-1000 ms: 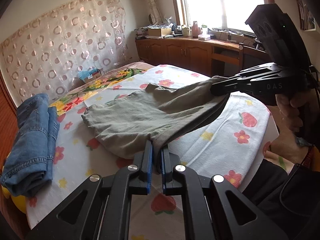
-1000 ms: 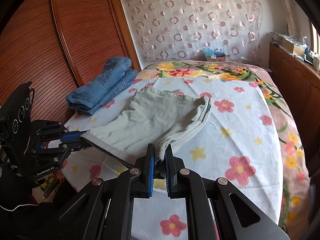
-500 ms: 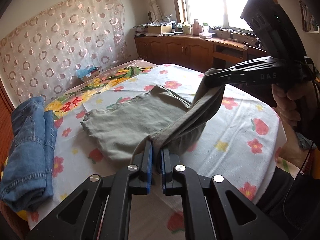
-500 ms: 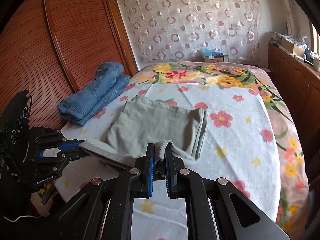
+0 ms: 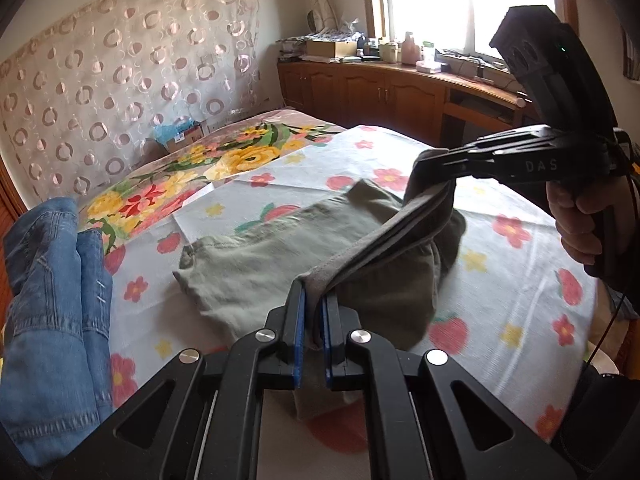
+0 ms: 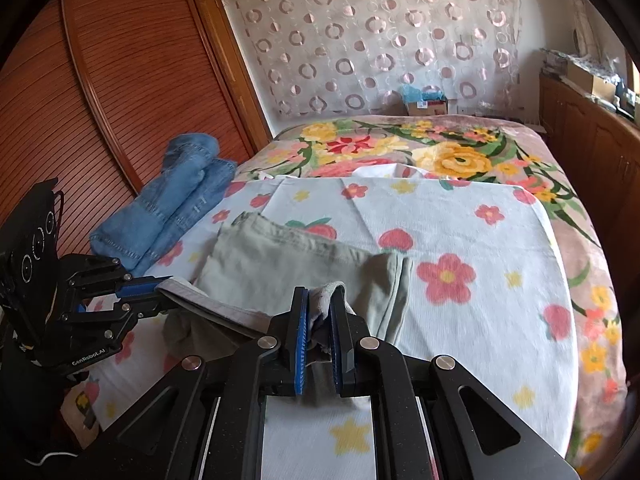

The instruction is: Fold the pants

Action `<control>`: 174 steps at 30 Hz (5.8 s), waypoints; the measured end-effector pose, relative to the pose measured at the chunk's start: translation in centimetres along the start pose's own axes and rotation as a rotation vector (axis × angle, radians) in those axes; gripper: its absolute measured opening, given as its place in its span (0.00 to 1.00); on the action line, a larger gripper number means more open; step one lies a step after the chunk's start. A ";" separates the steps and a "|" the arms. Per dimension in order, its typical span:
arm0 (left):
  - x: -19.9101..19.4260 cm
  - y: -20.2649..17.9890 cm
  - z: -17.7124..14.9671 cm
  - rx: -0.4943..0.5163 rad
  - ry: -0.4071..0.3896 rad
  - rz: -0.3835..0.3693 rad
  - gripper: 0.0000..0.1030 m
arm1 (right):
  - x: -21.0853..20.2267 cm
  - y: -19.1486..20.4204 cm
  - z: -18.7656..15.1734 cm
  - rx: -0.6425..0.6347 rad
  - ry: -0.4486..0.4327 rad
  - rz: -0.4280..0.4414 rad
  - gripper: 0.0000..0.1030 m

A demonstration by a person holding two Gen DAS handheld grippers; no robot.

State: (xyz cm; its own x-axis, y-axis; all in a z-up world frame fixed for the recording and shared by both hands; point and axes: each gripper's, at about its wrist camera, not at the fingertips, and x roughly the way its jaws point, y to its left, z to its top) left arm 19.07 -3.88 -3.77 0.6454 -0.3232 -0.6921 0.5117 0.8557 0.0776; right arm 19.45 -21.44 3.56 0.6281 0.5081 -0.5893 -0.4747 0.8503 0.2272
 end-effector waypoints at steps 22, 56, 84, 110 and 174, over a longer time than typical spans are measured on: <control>5.4 3.7 2.9 -0.033 0.049 0.018 0.08 | 4.1 -2.1 2.3 -0.037 -0.010 -0.085 0.41; 5.6 6.6 0.6 -0.242 0.043 0.062 0.74 | 7.2 -2.7 4.7 -0.184 0.113 -0.020 0.06; 2.3 4.0 -3.9 -0.286 0.087 0.058 0.74 | 0.9 -1.0 -2.3 -0.031 0.157 -0.102 0.33; 2.6 3.5 -4.7 -0.304 0.100 0.015 0.52 | 1.4 -2.0 -2.5 -0.030 0.128 -0.089 0.04; -8.1 -5.5 -11.8 -0.284 0.052 -0.002 0.17 | -9.8 3.7 -11.1 -0.038 0.091 -0.074 0.04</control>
State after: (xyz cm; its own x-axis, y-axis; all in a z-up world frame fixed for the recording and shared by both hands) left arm 4.32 -1.16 -7.04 0.6106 -0.3098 -0.7288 0.3290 0.9364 -0.1224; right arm 4.70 -24.80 1.58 0.6043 0.4282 -0.6719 -0.4536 0.8782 0.1518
